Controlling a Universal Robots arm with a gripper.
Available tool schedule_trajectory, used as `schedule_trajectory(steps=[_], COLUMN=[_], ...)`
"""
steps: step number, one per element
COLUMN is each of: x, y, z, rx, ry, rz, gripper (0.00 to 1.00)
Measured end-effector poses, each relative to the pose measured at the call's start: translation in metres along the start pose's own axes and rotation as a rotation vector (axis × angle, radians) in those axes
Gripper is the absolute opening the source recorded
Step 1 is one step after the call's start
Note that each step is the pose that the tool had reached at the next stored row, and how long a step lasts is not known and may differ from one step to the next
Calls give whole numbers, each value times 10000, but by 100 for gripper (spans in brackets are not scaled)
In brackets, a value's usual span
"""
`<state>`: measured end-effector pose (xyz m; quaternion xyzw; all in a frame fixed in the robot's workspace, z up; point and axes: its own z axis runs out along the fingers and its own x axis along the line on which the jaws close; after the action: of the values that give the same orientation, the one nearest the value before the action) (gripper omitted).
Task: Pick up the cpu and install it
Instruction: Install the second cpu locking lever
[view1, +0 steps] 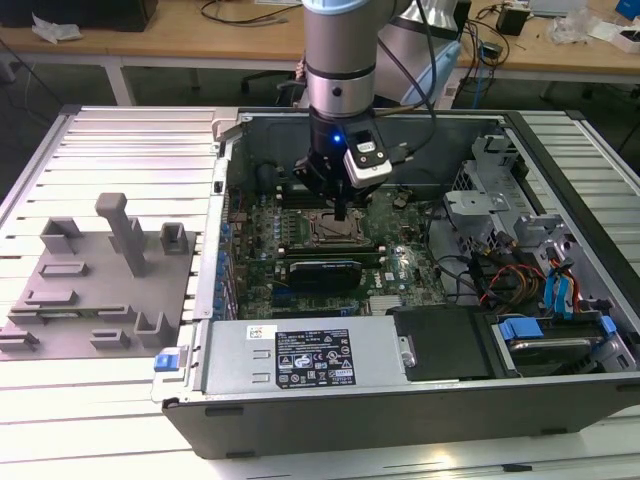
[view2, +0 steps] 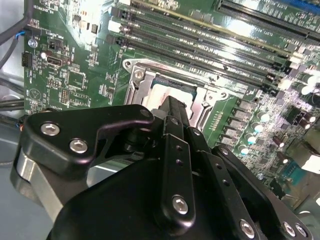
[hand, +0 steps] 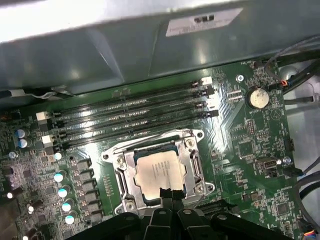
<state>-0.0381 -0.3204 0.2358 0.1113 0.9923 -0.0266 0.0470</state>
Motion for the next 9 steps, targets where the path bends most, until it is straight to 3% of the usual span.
schedule_trajectory(steps=[4, 6, 9], x=[-16, -39, -50], y=[-75, -172, -226], z=[5, 11, 16], rx=[0, 0, -8], ry=[0, 2, 11], rz=[1, -6, -97], gripper=[11, 11, 11])
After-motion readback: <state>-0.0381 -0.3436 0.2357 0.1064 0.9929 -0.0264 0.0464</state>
